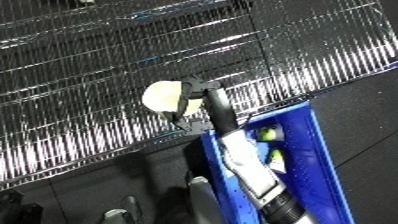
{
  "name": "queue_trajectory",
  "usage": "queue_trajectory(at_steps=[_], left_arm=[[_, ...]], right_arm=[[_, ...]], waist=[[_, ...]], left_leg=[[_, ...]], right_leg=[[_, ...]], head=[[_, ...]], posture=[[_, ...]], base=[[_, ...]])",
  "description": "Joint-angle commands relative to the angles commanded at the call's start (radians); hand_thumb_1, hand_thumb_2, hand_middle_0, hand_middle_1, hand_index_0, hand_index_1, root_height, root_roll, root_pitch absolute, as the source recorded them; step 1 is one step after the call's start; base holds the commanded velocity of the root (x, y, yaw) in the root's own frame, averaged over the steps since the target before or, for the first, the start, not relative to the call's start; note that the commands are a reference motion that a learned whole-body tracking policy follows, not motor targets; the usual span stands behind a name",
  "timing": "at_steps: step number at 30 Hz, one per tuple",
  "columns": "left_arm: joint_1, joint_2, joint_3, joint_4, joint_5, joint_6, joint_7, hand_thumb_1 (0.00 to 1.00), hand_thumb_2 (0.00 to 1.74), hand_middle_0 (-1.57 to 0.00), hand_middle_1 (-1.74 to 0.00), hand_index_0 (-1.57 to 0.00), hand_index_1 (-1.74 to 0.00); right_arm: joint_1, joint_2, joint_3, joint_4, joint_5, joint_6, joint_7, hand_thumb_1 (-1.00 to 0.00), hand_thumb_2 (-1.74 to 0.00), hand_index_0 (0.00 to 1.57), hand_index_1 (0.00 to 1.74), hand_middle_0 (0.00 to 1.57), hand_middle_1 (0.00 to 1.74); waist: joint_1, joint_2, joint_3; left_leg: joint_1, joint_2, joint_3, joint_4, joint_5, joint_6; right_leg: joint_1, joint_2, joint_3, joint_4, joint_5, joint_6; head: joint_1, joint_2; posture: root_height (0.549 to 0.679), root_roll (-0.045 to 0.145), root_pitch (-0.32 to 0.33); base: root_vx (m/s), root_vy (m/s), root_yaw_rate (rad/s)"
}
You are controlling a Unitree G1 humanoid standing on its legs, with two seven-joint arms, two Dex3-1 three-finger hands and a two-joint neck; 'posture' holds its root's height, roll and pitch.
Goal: Pick up the object and place it into the box
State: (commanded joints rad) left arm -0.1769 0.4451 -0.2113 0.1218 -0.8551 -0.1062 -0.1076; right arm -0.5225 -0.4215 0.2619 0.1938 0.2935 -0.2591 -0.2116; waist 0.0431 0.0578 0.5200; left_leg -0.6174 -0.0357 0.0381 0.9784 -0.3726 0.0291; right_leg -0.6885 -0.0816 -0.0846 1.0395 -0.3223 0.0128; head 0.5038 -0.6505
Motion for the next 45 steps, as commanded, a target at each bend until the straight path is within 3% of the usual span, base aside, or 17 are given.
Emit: queue_trajectory(at_steps=[4,8,13,18,24,29,38,45], left_arm=[[0.018,0.003,0.014,-0.014,0.002,-0.006,-0.002,1.0,1.74,-1.57,-1.74,-1.57,-1.74],[0.048,0.006,0.031,-0.023,0.002,-0.028,0.0,1.0,1.74,-1.57,-1.74,-1.57,-1.74],[0.092,0.008,0.07,-0.024,0.002,-0.056,-0.015,1.0,1.74,-1.57,-1.74,-1.57,-1.74],[0.129,0.011,0.113,-0.041,0.008,-0.073,-0.024,1.0,1.74,-1.57,-1.74,-1.57,-1.74],[0.144,0.02,0.153,-0.042,0.013,-0.079,-0.037,1.0,1.74,-1.57,-1.74,-1.57,-1.74],[0.132,0.016,0.162,-0.032,0.019,-0.086,-0.039,1.0,1.74,-1.57,-1.74,-1.57,-1.74],[0.123,0.003,0.162,-0.012,0.018,-0.102,-0.049,1.0,1.74,-1.57,-1.74,-1.57,-1.74],[0.119,-0.018,0.15,0.002,0.002,-0.117,-0.048,1.0,1.74,-1.57,-1.74,-1.57,-1.74]], right_arm=[[0.035,-0.009,-0.029,-0.066,-0.017,-0.006,-0.02,-0.9,-1.57,1.41,1.57,1.41,1.57],[0.1,-0.026,-0.075,-0.164,-0.037,-0.016,-0.039,-0.9,-1.57,1.41,1.57,1.41,1.57],[0.237,-0.06,-0.163,-0.263,-0.031,-0.077,-0.065,-0.9,-1.57,1.41,1.57,1.41,1.57],[0.371,-0.072,-0.252,-0.334,0.0,-0.126,-0.094,-0.9,-1.57,1.41,1.57,1.41,1.57],[0.456,-0.062,-0.315,-0.349,0.03,-0.171,-0.12,-0.9,-1.57,1.41,1.57,1.41,1.57],[0.481,-0.054,-0.339,-0.341,0.056,-0.19,-0.151,-0.9,-1.57,1.41,1.57,1.41,1.57],[0.549,-0.042,-0.383,-0.281,0.11,-0.222,-0.187,-0.9,-1.57,1.41,1.57,1.41,1.57],[0.599,-0.047,-0.405,-0.16,0.161,-0.259,-0.19,-0.9,-1.57,1.41,1.57,1.41,1.57]], waist=[[-0.011,-0.006,0.0],[-0.029,-0.013,-0.002],[-0.06,-0.025,-0.014],[-0.092,-0.035,-0.023],[-0.125,-0.041,-0.035],[-0.15,-0.043,-0.041],[-0.198,-0.033,-0.034],[-0.241,-0.009,-0.027]], left_leg=[[0.019,0.001,-0.002,-0.015,-0.001,0.0014],[0.038,0.007,-0.001,-0.034,-0.004,0.0062],[0.056,0.019,0.008,-0.052,-0.009,0.0112],[0.065,0.034,0.02,-0.066,-0.008,0.0117],[0.085,0.05,0.035,-0.108,0.004,0.0048],[0.1,0.061,0.051,-0.146,0.017,-0.0026],[0.132,0.065,0.079,-0.174,0.02,-0.013],[0.171,0.061,0.106,-0.184,0.022,-0.0188]], right_leg=[[0.017,0.0042,0.004,-0.014,0.001,0.0046],[0.034,0.0151,0.014,-0.03,0.001,0.0095],[0.048,0.0278,0.026,-0.048,0.002,0.0166],[0.06,0.0367,0.038,-0.068,0.006,0.0222],[0.08,0.048,0.054,-0.111,0.017,0.0294],[0.097,0.0584,0.066,-0.149,0.027,0.0312],[0.124,0.0755,0.092,-0.189,0.036,0.0262],[0.133,0.0762,0.114,-0.208,0.042,0.0198]], head=[[-0.007,0.01],[-0.021,0.022],[-0.046,0.064],[-0.071,0.103],[-0.034,0.149],[0.038,0.183],[0.162,0.208],[0.262,0.203]], posture=[[0.601,0.066,0.026],[0.604,0.061,0.024],[0.607,0.058,0.03],[0.612,0.055,0.04],[0.619,0.052,0.054],[0.624,0.053,0.064],[0.631,0.07,0.065],[0.634,0.088,0.057]], base=[[-0.018,-0.007,-0.096],[-0.016,0.002,-0.193],[-0.04,0.002,-0.261],[-0.068,-0.02,-0.26],[-0.075,-0.035,-0.254],[-0.078,-0.023,-0.227],[-0.05,0.011,-0.134],[-0.009,0.074,-0.129]])
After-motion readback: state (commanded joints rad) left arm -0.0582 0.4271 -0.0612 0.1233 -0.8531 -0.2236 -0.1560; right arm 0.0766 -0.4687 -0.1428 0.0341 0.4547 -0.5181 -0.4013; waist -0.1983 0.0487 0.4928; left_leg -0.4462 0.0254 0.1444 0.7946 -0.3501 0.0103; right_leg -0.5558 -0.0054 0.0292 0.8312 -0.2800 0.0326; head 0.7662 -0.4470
